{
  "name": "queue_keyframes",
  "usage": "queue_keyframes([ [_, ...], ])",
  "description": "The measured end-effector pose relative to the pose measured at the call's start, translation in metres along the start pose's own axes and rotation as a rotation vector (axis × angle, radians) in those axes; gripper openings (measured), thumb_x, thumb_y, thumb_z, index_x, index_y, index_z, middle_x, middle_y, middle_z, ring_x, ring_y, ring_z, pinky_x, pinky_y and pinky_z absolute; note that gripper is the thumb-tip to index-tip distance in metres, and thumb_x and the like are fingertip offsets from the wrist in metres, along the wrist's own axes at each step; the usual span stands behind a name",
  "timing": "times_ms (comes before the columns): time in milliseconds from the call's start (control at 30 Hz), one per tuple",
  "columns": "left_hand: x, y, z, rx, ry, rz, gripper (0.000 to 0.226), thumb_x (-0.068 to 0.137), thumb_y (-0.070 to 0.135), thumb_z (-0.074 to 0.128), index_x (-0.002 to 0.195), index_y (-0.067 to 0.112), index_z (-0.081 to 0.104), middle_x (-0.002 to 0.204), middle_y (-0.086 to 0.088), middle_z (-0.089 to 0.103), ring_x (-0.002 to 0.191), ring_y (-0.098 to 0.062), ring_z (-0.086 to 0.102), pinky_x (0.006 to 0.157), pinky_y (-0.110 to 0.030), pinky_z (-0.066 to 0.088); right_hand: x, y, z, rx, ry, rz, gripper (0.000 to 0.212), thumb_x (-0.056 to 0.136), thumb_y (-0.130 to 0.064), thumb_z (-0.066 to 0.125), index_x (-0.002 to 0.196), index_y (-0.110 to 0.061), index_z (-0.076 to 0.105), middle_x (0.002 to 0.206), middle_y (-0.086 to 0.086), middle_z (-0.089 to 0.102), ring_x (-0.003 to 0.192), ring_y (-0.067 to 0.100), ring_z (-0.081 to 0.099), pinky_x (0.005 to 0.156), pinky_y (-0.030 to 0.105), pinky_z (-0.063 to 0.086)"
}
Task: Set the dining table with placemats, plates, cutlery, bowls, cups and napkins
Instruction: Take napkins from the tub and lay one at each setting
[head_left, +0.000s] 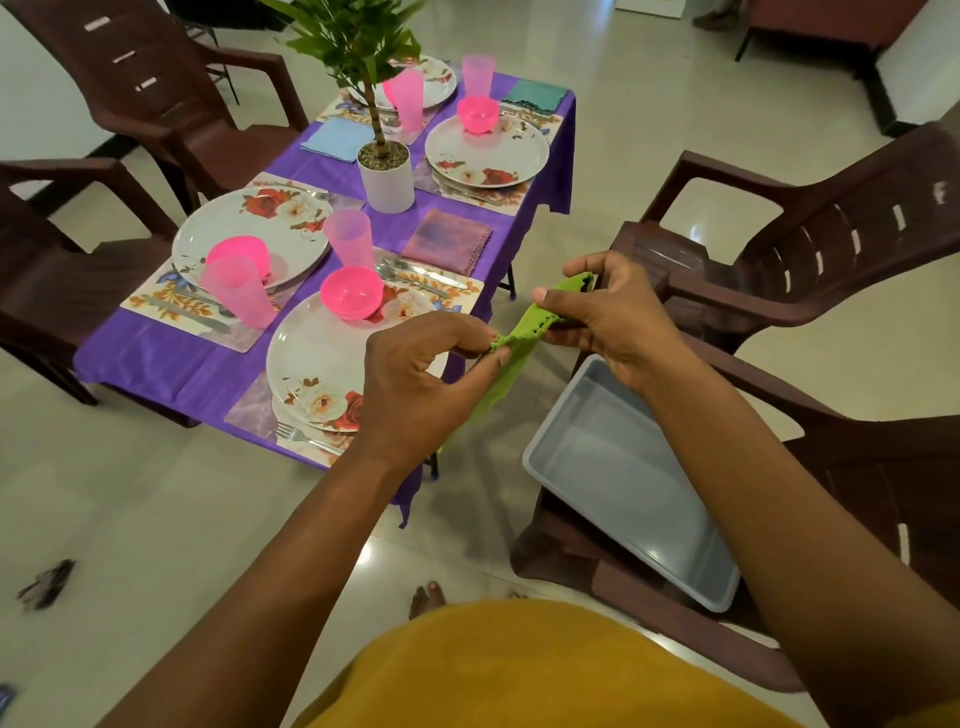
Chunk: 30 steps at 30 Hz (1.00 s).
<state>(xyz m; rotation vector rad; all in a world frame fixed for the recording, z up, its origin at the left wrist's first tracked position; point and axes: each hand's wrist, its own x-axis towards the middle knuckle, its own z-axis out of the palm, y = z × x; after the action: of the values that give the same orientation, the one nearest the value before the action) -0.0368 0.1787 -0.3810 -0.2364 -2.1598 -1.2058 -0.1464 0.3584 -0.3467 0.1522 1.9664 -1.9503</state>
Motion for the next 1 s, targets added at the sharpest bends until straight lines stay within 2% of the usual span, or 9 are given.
queue_keyframes([
  [100,-0.002,0.001,0.002,-0.033,-0.022,-0.067,0.008,0.085,0.007,0.085,0.087,0.004,0.077,0.086,0.003,0.075,0.081,-0.013,0.071,0.076,-0.026,0.059,0.0,0.004,-0.004,0.022,-0.014,-0.016,0.032,0.09,-0.004,0.077,0.116,-0.001,0.059,0.096,0.018,0.072,0.081,0.026,0.078,0.067,0.033,0.063],
  [200,-0.002,0.002,0.001,-0.07,-0.028,-0.128,0.01,0.085,0.006,0.084,0.083,0.006,0.075,0.085,0.006,0.074,0.081,-0.014,0.071,0.075,-0.025,0.059,0.001,0.009,-0.007,0.091,-0.044,-0.005,0.003,0.098,-0.003,0.064,0.096,0.0,0.064,0.087,0.017,0.07,0.08,0.027,0.074,0.074,0.038,0.064],
  [333,-0.002,-0.001,-0.002,-0.072,-0.023,-0.158,0.013,0.084,0.008,0.086,0.081,0.005,0.074,0.084,0.003,0.074,0.08,-0.018,0.071,0.074,-0.03,0.06,0.002,0.011,-0.012,0.156,-0.083,0.031,0.014,0.097,0.003,0.054,0.091,0.002,0.066,0.093,0.025,0.07,0.088,0.037,0.074,0.082,0.044,0.064],
  [467,-0.004,-0.003,-0.006,-0.049,-0.016,-0.164,0.015,0.084,0.011,0.087,0.082,0.004,0.074,0.085,0.004,0.074,0.081,-0.016,0.071,0.074,-0.025,0.058,0.001,0.011,-0.012,0.062,-0.064,0.0,0.016,0.098,0.009,0.053,0.093,0.002,0.068,0.084,0.018,0.073,0.079,0.028,0.075,0.071,0.034,0.064],
  [567,-0.007,-0.003,-0.009,-0.045,-0.01,-0.171,0.016,0.082,0.011,0.088,0.082,0.005,0.073,0.085,0.007,0.074,0.08,-0.014,0.071,0.075,-0.022,0.057,0.003,0.009,-0.012,-0.075,-0.02,-0.026,0.019,0.095,0.01,0.056,0.101,-0.002,0.069,0.085,0.016,0.074,0.075,0.025,0.077,0.065,0.029,0.062],
  [700,-0.011,-0.005,-0.014,-0.036,0.004,-0.2,0.017,0.082,0.014,0.088,0.084,0.006,0.074,0.086,0.006,0.074,0.08,-0.014,0.071,0.075,-0.022,0.057,0.002,0.002,-0.015,-0.253,0.029,-0.055,0.023,0.091,0.01,0.061,0.108,-0.006,0.06,0.082,0.019,0.075,0.065,0.022,0.074,0.058,0.028,0.06],
  [867,-0.011,-0.006,-0.019,-0.034,0.033,-0.237,0.018,0.081,0.015,0.089,0.086,0.014,0.072,0.085,0.006,0.073,0.081,-0.016,0.071,0.075,-0.023,0.058,-0.002,-0.008,-0.016,-0.449,0.015,-0.095,0.011,0.092,0.005,0.069,0.101,-0.001,0.066,0.077,0.02,0.074,0.06,0.018,0.073,0.056,0.026,0.059],
  [1000,-0.01,-0.007,-0.021,-0.048,0.054,-0.298,0.019,0.08,0.016,0.09,0.088,0.014,0.072,0.086,0.007,0.073,0.082,-0.016,0.071,0.076,-0.022,0.058,-0.002,-0.01,-0.016,-0.554,-0.015,-0.13,0.011,0.089,0.007,0.069,0.095,-0.002,0.07,0.075,0.017,0.075,0.06,0.015,0.072,0.056,0.024,0.058],
])
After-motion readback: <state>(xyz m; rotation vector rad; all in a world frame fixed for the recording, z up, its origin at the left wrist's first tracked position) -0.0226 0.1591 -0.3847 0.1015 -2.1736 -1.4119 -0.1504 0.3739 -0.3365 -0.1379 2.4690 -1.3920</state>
